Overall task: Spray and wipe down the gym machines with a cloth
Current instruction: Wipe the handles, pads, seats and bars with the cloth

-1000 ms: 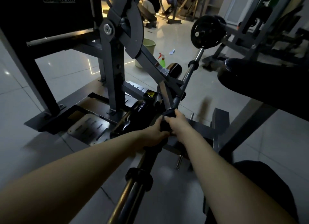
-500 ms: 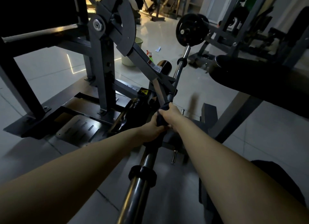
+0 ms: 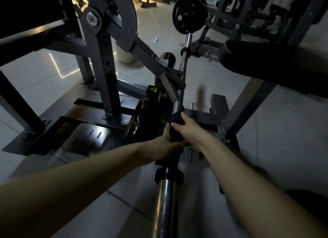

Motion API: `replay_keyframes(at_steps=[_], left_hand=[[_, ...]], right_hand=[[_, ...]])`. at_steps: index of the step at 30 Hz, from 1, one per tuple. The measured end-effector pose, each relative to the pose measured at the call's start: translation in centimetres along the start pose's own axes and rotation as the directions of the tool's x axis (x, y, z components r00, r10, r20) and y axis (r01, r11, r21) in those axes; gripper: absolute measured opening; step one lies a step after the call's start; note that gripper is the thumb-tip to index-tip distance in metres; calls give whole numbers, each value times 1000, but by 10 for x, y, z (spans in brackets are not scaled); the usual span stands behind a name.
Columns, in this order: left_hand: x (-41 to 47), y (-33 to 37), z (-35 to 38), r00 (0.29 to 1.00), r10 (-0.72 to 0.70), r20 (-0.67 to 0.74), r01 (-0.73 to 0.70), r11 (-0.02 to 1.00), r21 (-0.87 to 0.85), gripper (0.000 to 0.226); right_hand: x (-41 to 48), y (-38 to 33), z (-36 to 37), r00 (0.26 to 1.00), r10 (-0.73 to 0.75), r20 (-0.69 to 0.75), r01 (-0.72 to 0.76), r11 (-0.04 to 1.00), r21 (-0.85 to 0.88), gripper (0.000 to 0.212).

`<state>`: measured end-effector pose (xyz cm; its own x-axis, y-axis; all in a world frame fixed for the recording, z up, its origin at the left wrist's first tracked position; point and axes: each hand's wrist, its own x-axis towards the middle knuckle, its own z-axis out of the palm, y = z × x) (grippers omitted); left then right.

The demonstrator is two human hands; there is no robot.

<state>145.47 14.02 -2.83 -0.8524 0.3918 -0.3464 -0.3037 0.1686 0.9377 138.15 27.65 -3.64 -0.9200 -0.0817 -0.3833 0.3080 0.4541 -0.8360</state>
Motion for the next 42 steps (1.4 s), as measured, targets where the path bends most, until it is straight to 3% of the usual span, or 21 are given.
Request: replay_keyframes(at_steps=[7, 12, 17, 20, 24, 28, 30, 33, 38, 42], left_hand=[[14, 7, 8, 992, 43, -115, -25, 988, 151, 105], [45, 8, 1, 974, -7, -227, 52, 980, 192, 111], [36, 17, 9, 961, -15, -276, 74, 976, 204, 95], [30, 14, 9, 970, -24, -242, 62, 987, 150, 93], [6, 4, 11, 988, -58, -141, 66, 997, 50, 99], [-17, -17, -5, 987, -149, 58, 153, 986, -69, 77], [-23, -24, -13, 982, -135, 130, 143, 988, -58, 81], [-19, -23, -5, 997, -57, 45, 53, 994, 96, 96], [19, -17, -6, 998, -34, -47, 43, 978, 204, 116], [59, 3, -6, 980, 48, -193, -13, 984, 179, 93]], right_hand=[[6, -13, -3, 1000, 22, -19, -21, 998, 53, 79], [28, -20, -7, 1000, -14, -7, 14, 1000, 27, 78], [20, -22, -3, 998, -64, -12, 64, 998, -18, 74], [9, -24, -2, 995, -89, -36, 83, 984, -156, 72], [-21, -28, 0, 999, -34, 14, 36, 978, -206, 80], [-55, -24, 1, 992, 65, 108, -36, 968, -249, 82], [-63, -20, -1, 979, 131, 154, -90, 965, -247, 83], [-59, -21, -2, 981, 146, 128, -120, 975, -188, 82], [-21, -29, -7, 988, 143, 65, -138, 987, -76, 79], [17, -38, -9, 995, 101, 13, -100, 992, -73, 71]])
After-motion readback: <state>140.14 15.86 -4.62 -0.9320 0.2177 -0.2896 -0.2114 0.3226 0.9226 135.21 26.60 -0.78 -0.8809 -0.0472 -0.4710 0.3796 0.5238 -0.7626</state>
